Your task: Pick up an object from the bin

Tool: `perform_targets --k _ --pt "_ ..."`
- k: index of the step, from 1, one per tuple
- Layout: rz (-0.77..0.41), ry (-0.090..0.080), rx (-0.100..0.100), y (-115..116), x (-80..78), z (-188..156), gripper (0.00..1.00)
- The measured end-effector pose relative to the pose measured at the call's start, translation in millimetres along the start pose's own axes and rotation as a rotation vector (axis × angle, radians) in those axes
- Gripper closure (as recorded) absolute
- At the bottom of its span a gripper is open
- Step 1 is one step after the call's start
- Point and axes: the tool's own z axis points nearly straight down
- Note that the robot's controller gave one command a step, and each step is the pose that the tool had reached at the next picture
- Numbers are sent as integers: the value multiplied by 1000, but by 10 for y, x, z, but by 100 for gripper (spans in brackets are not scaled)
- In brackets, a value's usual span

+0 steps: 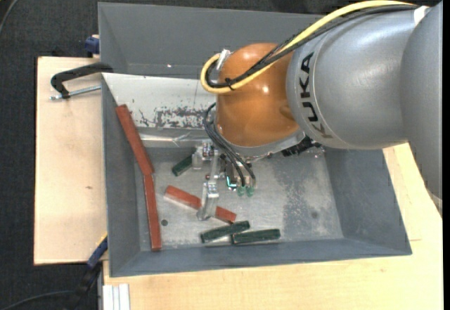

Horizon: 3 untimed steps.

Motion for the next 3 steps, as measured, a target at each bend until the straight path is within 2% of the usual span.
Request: perform_targets --k 1,2,3 --pt "119 1 1 -358 225 1035 0" --pt "118 -7 -2 -344 201 996 100" --pt "121 -22 -4 -573 -54 -376 100"
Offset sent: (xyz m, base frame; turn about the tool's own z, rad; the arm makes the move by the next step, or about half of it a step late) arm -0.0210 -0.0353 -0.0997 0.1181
